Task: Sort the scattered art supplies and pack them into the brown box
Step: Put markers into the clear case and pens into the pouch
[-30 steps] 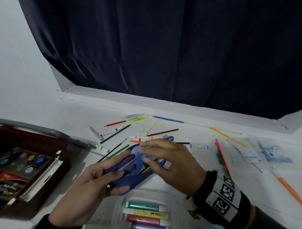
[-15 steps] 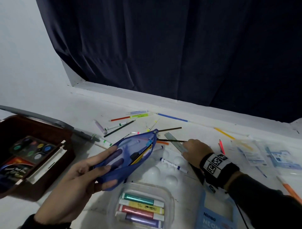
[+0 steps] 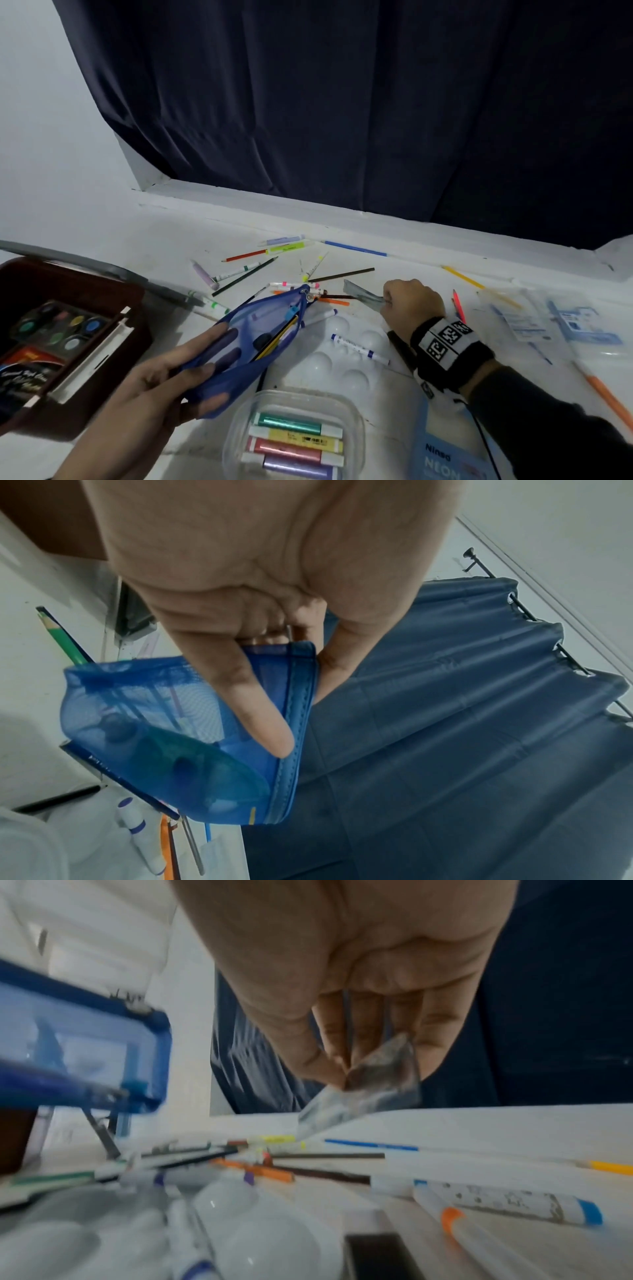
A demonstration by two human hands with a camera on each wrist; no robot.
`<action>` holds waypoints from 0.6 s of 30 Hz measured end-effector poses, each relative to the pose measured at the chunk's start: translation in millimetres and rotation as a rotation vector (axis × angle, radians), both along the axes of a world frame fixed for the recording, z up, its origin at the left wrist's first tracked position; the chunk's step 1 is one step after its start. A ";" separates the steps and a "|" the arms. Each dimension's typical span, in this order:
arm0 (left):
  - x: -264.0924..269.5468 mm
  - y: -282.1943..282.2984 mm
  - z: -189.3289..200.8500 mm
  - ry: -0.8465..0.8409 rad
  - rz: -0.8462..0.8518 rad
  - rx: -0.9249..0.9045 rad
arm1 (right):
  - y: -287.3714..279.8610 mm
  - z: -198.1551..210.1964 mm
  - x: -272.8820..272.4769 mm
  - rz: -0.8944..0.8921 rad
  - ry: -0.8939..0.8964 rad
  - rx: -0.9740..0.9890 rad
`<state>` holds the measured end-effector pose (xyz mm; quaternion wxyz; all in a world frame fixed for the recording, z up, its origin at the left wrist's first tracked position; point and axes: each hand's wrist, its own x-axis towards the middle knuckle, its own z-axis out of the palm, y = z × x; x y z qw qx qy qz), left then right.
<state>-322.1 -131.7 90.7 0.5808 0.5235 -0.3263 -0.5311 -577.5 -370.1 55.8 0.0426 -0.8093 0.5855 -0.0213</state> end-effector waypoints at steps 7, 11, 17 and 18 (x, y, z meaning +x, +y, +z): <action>-5.4 -14.7 -3.1 -0.030 -0.055 -0.024 | 43.0 12.9 -31.9 0.199 -0.570 -0.305; -17.3 -21.8 -3.5 -0.100 -0.167 -0.019 | 76.0 17.1 -33.2 0.407 -0.504 -0.486; -37.6 -24.4 1.1 -0.075 -0.378 0.020 | 116.0 9.7 -15.9 0.585 -0.409 -0.512; -40.2 -25.1 1.2 -0.062 -0.403 0.018 | 123.1 9.1 -12.2 0.586 -0.398 -0.476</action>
